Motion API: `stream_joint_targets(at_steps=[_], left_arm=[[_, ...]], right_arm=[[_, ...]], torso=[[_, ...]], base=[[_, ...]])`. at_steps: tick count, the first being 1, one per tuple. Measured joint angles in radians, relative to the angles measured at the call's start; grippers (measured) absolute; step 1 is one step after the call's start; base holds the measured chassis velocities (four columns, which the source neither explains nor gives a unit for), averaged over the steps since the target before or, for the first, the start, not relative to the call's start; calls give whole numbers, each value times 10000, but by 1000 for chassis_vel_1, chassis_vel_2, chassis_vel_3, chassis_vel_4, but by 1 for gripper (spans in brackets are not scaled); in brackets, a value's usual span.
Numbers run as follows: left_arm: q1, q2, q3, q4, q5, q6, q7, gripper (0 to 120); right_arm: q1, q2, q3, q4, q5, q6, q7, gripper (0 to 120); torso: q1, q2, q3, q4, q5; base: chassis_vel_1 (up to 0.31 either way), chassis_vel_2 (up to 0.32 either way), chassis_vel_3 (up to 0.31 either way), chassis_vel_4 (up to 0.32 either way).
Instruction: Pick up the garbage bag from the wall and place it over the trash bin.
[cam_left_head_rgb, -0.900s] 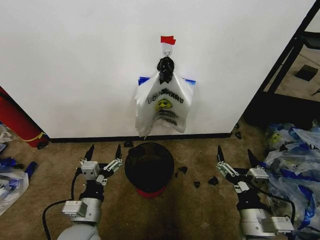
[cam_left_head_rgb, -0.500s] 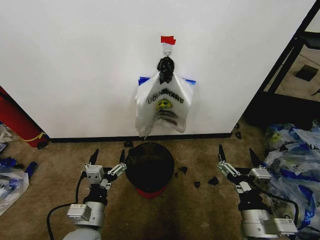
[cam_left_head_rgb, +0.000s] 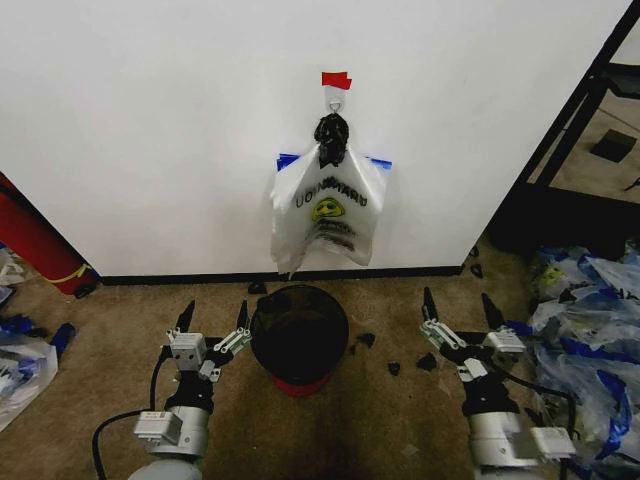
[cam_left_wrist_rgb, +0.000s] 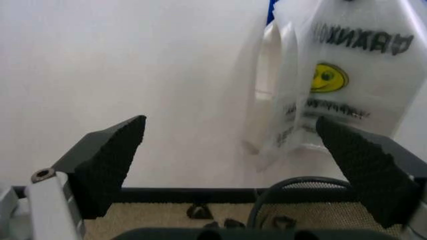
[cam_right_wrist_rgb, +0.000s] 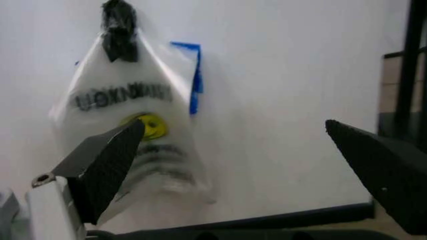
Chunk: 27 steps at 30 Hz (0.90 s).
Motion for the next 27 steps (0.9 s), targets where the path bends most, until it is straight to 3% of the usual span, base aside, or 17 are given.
stream_joint_targets(at_steps=[3, 8, 13, 19, 27], left_arm=[[-198, 31, 18, 89, -15, 8, 0, 100], [-158, 27, -18, 122, -17, 13, 10, 100], [-45, -7, -148, 82, 38, 13, 16, 100], [106, -74, -246, 8, 215, 11, 19, 100], [193, -279, -299, -28, 397, -3, 22, 100]], right_arm=[[781, -434, -145, -359, 809, -328, -57, 100], [2410, -1175, -548, -1077, 2561, -848, -161, 100], [4684, -1771, -1284, -2188, 5519, -1660, -609, 100], [6748, -1667, -2173, -3549, 7581, -2044, -952, 100], [9021, -970, -3005, -5440, 8515, -2228, -1062, 100]], torso=[[0, 0, 0, -10, -3], [0, -1, 1, 1, -2], [1, 0, 1, -4, -3], [1, 0, 1, 0, -4], [1, -1, 1, -1, -1]], base=[[0, 0, 0, 0], [0, 0, 0, 0], [0, 0, 0, 0], [0, 0, 0, 0], [0, 0, 0, 0]])
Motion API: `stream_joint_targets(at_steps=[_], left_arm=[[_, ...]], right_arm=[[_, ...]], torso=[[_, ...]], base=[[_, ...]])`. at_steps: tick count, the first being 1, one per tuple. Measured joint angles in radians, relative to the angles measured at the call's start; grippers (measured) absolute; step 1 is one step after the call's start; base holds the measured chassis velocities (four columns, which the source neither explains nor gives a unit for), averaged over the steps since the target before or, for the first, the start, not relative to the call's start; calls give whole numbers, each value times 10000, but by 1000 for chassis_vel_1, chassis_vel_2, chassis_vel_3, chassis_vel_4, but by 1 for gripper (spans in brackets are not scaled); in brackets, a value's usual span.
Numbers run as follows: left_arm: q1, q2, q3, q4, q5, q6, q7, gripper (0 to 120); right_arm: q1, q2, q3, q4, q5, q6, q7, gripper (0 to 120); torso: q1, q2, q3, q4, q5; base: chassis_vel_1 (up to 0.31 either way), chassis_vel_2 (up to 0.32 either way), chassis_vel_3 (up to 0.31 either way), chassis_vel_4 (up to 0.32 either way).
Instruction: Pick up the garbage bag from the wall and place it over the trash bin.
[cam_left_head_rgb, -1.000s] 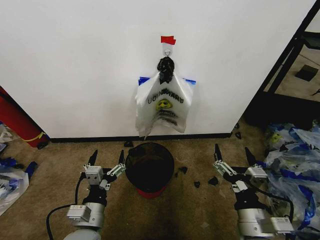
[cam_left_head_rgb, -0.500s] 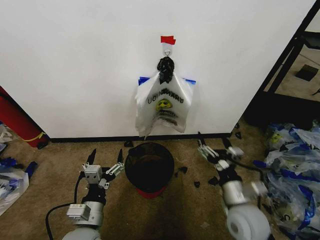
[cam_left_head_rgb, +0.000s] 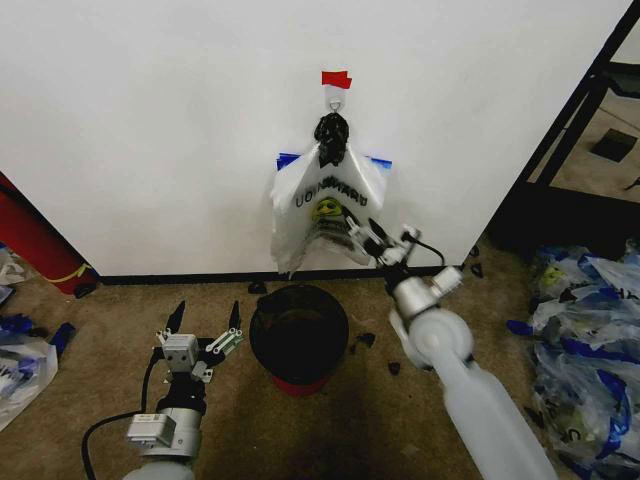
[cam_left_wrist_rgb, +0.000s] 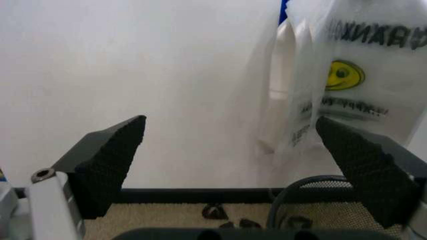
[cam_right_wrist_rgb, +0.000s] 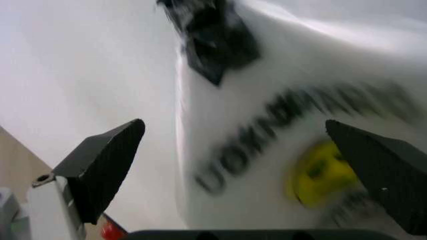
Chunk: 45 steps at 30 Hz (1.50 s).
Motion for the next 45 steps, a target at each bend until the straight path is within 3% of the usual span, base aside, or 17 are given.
stream_joint_targets(at_steps=[10, 30, 34, 40, 45], left_arm=[[20, -184, -9, 8, 74, -43, 0, 100], [-20, -131, -15, 29, 65, -169, 2, 100], [1, -151, -12, 15, 63, -186, 3, 100], [-25, -157, 29, 24, 63, -198, 3, 100], [-23, -162, 35, 22, 63, -198, 4, 100]], right_arm=[[1423, 270, -503, -1150, 466, -92, -133, 100], [2692, 815, -735, -2271, 417, -35, -164, 100], [2693, 807, -704, -2273, 403, -27, -165, 91], [2733, 672, -704, -2301, 385, -25, -157, 64], [2740, 645, -703, -2309, 375, -25, -134, 49]], torso=[[0, 0, 0, -1, -1], [0, 0, -1, -1, -1], [-1, 0, -1, 0, 0], [-1, 0, -2, -2, 0], [-1, 0, -1, -1, 0]], base=[[0, 0, 0, 0], [0, 0, 0, 0], [0, 0, 0, 0], [0, 0, 0, 0], [0, 0, 0, 0]])
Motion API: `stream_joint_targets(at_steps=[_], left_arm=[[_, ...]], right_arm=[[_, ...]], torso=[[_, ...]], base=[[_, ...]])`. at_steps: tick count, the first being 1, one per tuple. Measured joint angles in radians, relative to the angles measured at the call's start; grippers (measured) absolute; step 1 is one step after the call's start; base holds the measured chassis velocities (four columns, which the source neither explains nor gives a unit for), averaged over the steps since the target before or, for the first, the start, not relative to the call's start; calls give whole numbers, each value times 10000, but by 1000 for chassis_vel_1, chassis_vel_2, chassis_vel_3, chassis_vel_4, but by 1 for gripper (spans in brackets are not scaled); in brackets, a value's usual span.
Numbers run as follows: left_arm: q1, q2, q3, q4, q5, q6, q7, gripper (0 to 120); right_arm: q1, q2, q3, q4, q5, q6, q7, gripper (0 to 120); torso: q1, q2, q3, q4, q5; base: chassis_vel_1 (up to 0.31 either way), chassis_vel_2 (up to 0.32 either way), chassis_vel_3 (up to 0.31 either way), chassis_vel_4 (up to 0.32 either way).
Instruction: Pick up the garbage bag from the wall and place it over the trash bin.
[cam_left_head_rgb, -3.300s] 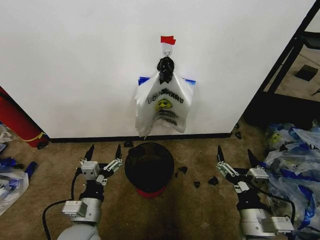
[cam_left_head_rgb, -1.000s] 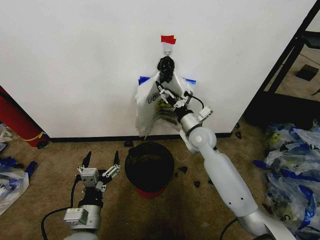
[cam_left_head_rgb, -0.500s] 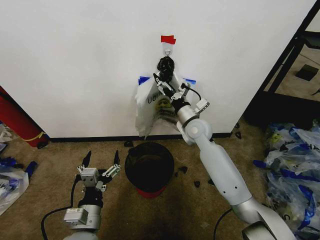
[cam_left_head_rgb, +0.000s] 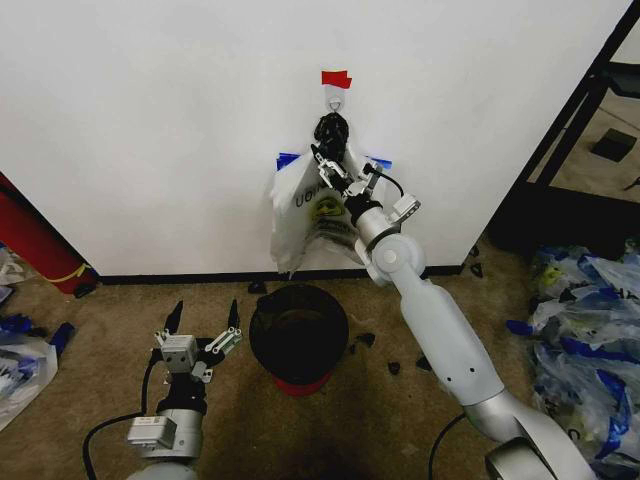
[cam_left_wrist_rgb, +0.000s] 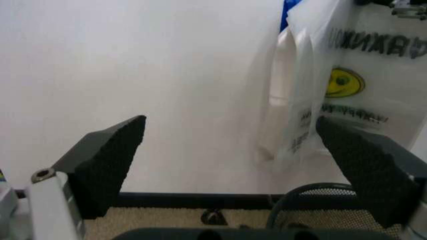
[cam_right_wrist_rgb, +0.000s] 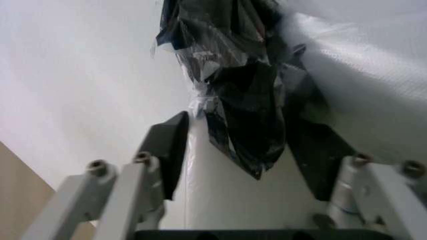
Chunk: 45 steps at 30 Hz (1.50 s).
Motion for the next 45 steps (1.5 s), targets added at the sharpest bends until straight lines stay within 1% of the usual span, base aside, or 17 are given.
stream_joint_targets(at_steps=[1, 3, 7, 9, 10, 12, 15, 21, 23, 24, 25, 27, 32, 35, 41, 43, 45], left_arm=[[4, 0, 0, -1, 0, 0, 0, 100], [5, -2, 0, -2, 0, -1, 0, 100], [18, -14, 6, -16, -2, -13, 0, 100], [20, -15, 12, -19, -3, -16, 0, 100], [20, -15, 12, -19, -3, -16, 0, 100], [22, -17, 15, -25, -4, -21, 0, 100], [27, -18, 18, -35, -5, -26, 0, 100], [52, -18, 25, -47, -6, -85, 0, 100], [60, -18, 26, -47, -6, -101, 0, 100], [61, -18, 26, -49, -6, -102, 0, 100], [64, -22, 27, -56, -6, -108, 0, 100], [66, -24, 30, -56, -6, -112, 1, 100], [68, -39, 58, -56, -3, -125, 4, 100], [65, -40, 68, -51, -3, -129, 5, 100], [5, -22, 91, 2, -3, -133, 11, 100], [3, -19, 89, 2, -5, -133, 11, 100], [7, -15, 70, -1, -12, -132, 12, 100]], right_arm=[[0, -9, 1, 0, -4, 0, 12, 43], [-1, -12, 2, 1, -6, 0, 19, 41], [-31, -21, 6, 34, -47, 0, 74, 21], [-48, -19, 6, 64, -67, 1, 104, 15], [-48, -19, 6, 64, -67, 1, 104, 15], [-67, -19, 10, 88, -92, 0, 119, 7], [-83, -21, 12, 110, -122, 0, 132, 0], [-137, -56, 4, 220, -262, 2, 145, 1], [-175, -67, 2, 310, -293, 2, 144, 11], [-189, -72, 3, 339, -297, 2, 143, 11], [-243, -95, 19, 437, -312, 1, 144, 18], [-274, -110, 36, 483, -319, 0, 145, 21], [-514, -234, 164, 770, -357, -28, 148, 43], [-581, -273, 184, 834, -387, -37, 148, 49], [-501, -228, 176, 679, -442, -52, 145, 25], [-477, -215, 168, 646, -445, -52, 145, 22], [-448, -205, 159, 589, -448, -52, 144, 12]], torso=[[0, 0, 0, 0, 0], [0, 0, 0, 0, 0], [0, 0, 0, 0, 0], [0, 0, 0, 0, 0], [0, 0, 0, 0, 0], [0, 0, 0, 0, 0], [0, 0, 0, 0, 0], [0, 2, 0, 0, 0], [0, 2, 0, 1, 0], [0, 2, 0, 1, 0], [0, 2, 0, 1, 0], [0, 2, 0, 1, 0], [0, 2, 0, 0, 0], [0, 2, 0, 0, 0], [0, 2, 0, 0, 0], [0, 2, 0, 0, -1], [0, 2, 0, 1, 0]], base=[[0, 0, 0, 0], [0, 0, 0, 0], [0, 0, 0, 0], [0, 0, 0, 0], [0, 0, 0, 0], [0, 0, 0, 0], [0, 0, 0, 0], [0, 0, 0, 0], [0, 0, 0, 0], [0, 0, 0, 0], [0, 0, 0, 0], [0, 0, 0, 0], [0, 0, 0, 0], [0, 0, 0, 0], [0, 0, 0, 0], [0, 0, 0, 0], [0, 0, 0, 0]])
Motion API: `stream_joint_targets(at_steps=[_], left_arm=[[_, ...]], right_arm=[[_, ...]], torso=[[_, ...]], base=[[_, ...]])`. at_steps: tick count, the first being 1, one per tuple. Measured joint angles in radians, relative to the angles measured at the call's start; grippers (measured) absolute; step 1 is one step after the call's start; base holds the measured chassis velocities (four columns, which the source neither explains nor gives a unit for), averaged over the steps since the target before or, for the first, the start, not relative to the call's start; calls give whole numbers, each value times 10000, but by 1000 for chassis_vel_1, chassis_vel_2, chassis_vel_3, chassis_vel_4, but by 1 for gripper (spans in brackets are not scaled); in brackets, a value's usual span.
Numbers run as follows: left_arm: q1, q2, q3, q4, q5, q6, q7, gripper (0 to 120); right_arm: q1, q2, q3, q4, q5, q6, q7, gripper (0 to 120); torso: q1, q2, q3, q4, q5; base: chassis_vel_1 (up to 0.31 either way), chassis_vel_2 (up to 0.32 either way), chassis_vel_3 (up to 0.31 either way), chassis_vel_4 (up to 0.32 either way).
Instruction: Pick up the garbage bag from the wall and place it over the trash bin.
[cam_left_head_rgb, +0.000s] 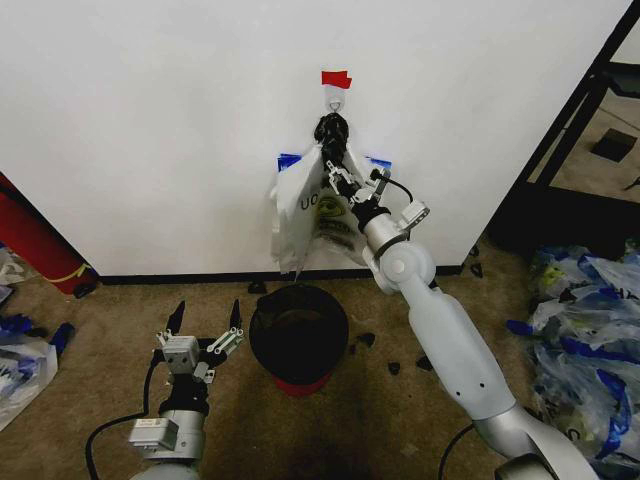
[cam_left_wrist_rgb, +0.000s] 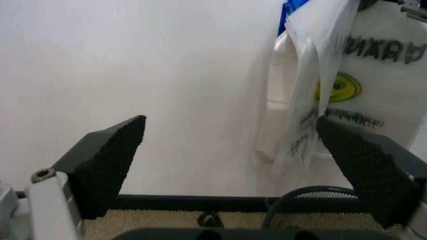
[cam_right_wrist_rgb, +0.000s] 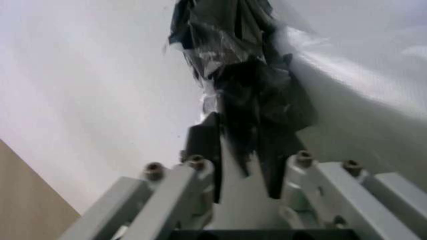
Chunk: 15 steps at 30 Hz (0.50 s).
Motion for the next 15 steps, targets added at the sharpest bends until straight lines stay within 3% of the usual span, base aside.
stream_joint_targets(at_steps=[4, 15], left_arm=[[3, 28, -56, -6, -36, -5, 0, 100], [-36, 23, 10, -8, -42, -18, -2, 100]], right_arm=[[47, -21, -9, -102, 7, 2, 0, 0], [-279, -286, -34, 520, -143, 0, 90, 0]], torso=[[0, 0, 0, -1, 0], [0, 0, 0, -1, 0]], base=[[0, 0, 0, 0], [0, 0, 0, 0]])
